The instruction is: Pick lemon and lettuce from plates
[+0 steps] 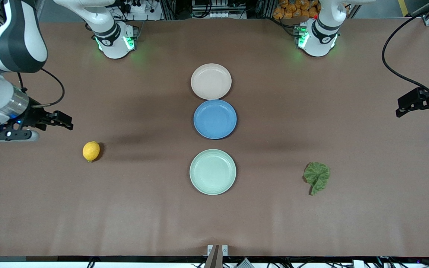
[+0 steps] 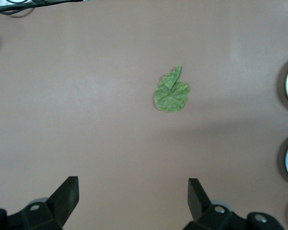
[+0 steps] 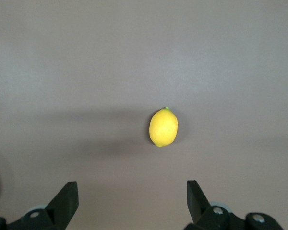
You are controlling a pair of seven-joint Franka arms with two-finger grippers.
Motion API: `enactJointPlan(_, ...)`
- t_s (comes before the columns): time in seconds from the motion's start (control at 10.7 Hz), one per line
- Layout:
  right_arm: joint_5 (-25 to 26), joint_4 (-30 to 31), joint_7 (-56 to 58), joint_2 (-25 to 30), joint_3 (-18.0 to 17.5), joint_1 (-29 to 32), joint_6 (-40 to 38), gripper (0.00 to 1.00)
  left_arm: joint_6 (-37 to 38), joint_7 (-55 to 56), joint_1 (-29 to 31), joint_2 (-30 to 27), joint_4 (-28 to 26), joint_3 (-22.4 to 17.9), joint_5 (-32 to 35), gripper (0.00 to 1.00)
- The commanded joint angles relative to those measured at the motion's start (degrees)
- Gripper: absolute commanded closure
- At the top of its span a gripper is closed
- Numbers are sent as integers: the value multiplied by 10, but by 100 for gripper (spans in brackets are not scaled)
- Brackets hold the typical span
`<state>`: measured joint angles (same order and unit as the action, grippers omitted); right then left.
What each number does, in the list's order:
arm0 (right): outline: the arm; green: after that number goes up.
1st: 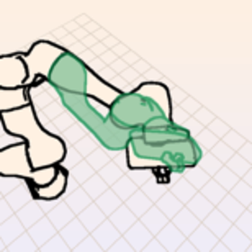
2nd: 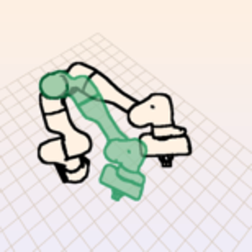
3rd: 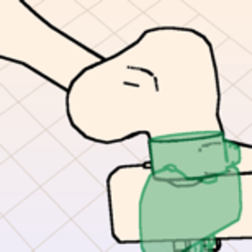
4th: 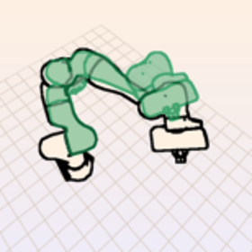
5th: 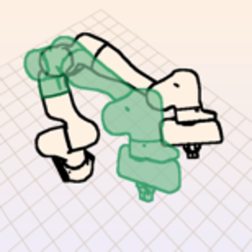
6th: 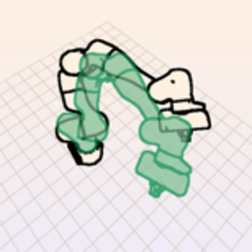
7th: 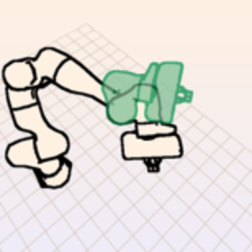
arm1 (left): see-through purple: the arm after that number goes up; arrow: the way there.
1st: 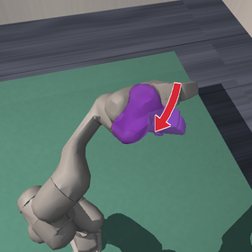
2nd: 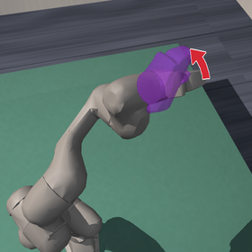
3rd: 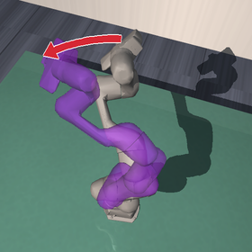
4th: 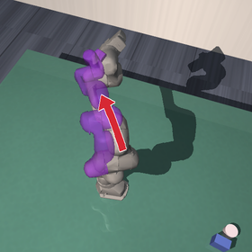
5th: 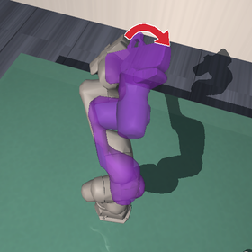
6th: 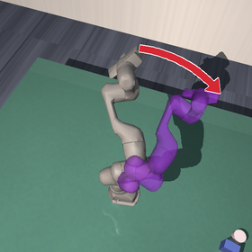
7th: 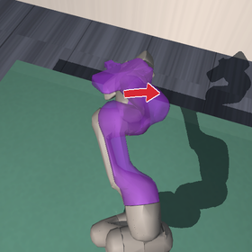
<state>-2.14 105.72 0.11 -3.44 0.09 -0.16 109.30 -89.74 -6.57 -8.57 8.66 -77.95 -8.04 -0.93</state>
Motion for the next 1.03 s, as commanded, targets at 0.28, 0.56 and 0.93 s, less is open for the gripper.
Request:
enactJointPlan(0.28,33,-146,-3,-8,-6,12,-118,0,7,19,-10,-8,-5,7,-13,0)
enactJointPlan(0.56,25,-162,-3,-4,-7,11,-130,0,4,43,-7,-9,-6,20,-12,0)
enactJointPlan(0.93,21,-166,23,-3,-6,13,-132,0,2,42,0,-21,-23,30,-14,0)
